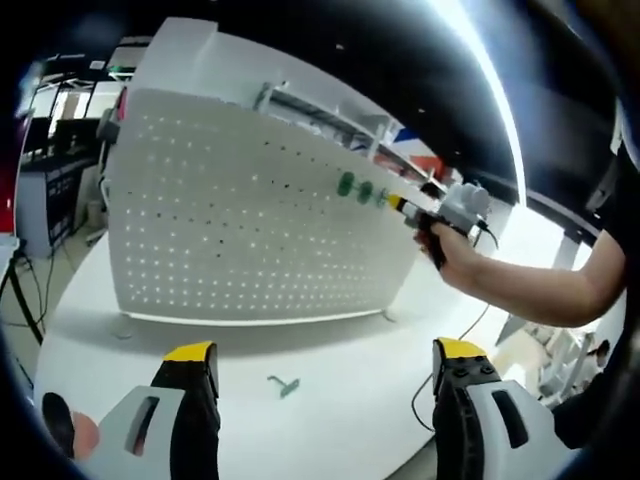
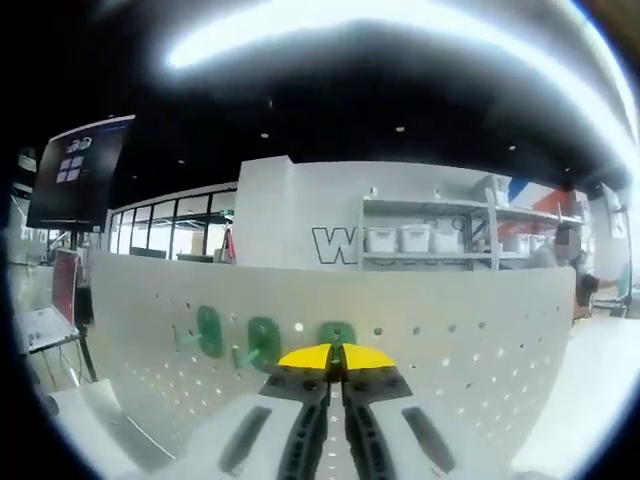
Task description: Insert the hook assembly into the mounting plate slot until the hook locks in place.
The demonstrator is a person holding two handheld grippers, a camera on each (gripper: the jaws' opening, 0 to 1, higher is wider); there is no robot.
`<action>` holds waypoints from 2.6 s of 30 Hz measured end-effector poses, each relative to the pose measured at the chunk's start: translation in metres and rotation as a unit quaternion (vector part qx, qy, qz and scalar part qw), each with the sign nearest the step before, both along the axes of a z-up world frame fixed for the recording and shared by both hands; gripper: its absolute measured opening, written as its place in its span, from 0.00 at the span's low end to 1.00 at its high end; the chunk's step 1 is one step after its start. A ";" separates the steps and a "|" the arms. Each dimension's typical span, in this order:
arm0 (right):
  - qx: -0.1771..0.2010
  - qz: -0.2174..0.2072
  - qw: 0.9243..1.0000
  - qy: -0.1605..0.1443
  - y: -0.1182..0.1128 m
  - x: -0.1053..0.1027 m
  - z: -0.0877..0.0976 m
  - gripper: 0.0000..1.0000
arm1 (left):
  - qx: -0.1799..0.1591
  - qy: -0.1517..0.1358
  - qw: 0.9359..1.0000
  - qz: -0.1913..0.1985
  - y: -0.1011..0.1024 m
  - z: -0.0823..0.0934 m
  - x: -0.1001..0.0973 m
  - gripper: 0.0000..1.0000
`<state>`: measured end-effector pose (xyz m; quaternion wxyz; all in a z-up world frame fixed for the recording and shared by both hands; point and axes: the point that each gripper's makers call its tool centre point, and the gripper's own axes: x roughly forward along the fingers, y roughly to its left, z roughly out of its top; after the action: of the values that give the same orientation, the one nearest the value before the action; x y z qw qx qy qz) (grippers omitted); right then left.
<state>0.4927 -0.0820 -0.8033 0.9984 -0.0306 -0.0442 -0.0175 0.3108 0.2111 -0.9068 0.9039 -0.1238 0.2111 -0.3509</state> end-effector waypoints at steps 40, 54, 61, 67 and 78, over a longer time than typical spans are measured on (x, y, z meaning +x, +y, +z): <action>-0.046 0.154 0.975 0.153 0.054 -0.136 -0.082 0.26 | 0.013 0.029 0.999 -0.004 0.018 -0.009 -0.051 0.94; -0.025 0.201 0.959 0.199 0.088 -0.194 -0.119 0.26 | 0.032 0.065 0.997 0.008 0.031 -0.034 -0.082 0.94; -0.036 0.218 0.953 0.209 0.102 -0.218 -0.129 0.26 | 0.032 0.082 0.996 0.012 0.033 -0.043 -0.097 0.93; -0.041 0.231 0.947 0.218 0.113 -0.234 -0.137 0.26 | 0.040 0.090 0.995 0.010 0.031 -0.050 -0.105 0.92; -0.048 0.255 0.938 0.230 0.128 -0.259 -0.149 0.26 | 0.049 0.101 0.994 0.011 0.035 -0.060 -0.111 0.91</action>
<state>0.2337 0.0462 -0.9520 0.9497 -0.0694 0.1796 0.2469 0.1994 0.2465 -0.9667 0.8868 -0.1164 0.3172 -0.3155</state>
